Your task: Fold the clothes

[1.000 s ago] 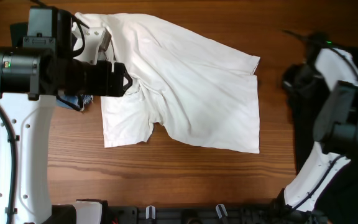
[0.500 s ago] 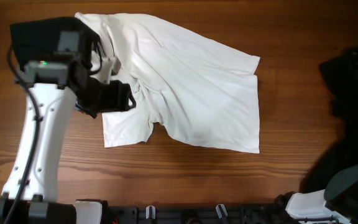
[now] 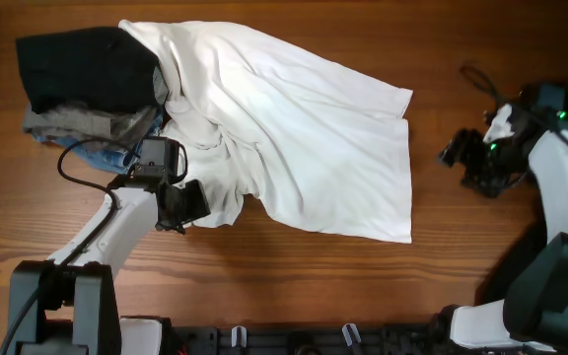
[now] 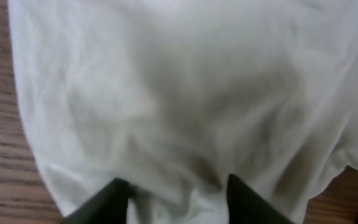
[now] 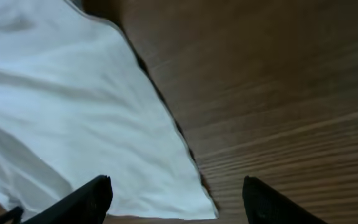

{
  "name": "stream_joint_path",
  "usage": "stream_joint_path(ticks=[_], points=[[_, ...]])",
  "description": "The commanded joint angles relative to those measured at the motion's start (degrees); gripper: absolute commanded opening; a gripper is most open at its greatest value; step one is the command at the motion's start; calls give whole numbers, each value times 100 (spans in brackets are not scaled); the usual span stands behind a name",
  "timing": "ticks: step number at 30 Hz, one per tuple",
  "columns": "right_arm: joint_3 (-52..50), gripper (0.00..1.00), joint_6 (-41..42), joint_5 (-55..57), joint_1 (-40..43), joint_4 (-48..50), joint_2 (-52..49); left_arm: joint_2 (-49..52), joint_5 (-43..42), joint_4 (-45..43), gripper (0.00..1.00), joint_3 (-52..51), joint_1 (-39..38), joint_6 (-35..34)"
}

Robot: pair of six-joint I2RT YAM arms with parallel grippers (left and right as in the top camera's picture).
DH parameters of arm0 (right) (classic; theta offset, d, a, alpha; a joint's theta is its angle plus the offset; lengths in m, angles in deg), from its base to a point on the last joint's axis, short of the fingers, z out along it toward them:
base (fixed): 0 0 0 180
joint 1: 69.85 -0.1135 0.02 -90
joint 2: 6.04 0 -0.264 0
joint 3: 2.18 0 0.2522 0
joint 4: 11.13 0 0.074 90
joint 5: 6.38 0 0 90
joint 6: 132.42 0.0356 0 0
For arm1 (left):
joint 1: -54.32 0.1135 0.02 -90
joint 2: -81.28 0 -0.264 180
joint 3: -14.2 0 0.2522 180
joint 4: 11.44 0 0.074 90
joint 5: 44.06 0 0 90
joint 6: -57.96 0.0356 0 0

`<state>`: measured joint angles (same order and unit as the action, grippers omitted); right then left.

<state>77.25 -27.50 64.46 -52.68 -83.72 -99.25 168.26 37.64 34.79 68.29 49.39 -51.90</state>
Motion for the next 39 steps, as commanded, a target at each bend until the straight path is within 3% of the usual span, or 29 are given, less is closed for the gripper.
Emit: stream_joint_path(ticks=[1,9,12,15,18,21,24,29,31,33,35,39], points=[[-791,72,203,94,-7,264,-13,15,72,361,4,-125,-4,-35],[-2671,68,157,-706,-9,1123,-11,-120,2,1121,4,382,0,-35],[-2962,53,-212,-1274,-9,1622,-9,-275,4,1659,4,911,0,-35],[-2964,50,-168,-1370,-9,1478,-9,-452,7,2017,4,1268,0,-35],[-2964,40,-446,-1440,-9,1541,-4,-815,7,2164,4,1405,0,-35],[-2964,49,-393,-1263,-9,1523,-4,-1239,9,2227,4,1528,0,-33],[-2927,49,-273,-986,-76,1460,116,-1770,7,2247,4,1578,0,-33],[-2382,53,197,-114,-817,695,1484,-2033,7,2247,4,1578,0,-33],[-2380,72,1003,28,-1283,575,2146,-2035,7,2249,4,1578,0,-33],[-2524,80,1788,391,-1390,610,2131,-2035,7,2247,4,1578,0,-33],[-2765,79,2188,125,-1390,752,1978,-2035,7,2247,6,1578,0,-28],[-3241,67,2669,-11,-1390,1123,1502,-2035,7,2249,9,1578,0,-9]])
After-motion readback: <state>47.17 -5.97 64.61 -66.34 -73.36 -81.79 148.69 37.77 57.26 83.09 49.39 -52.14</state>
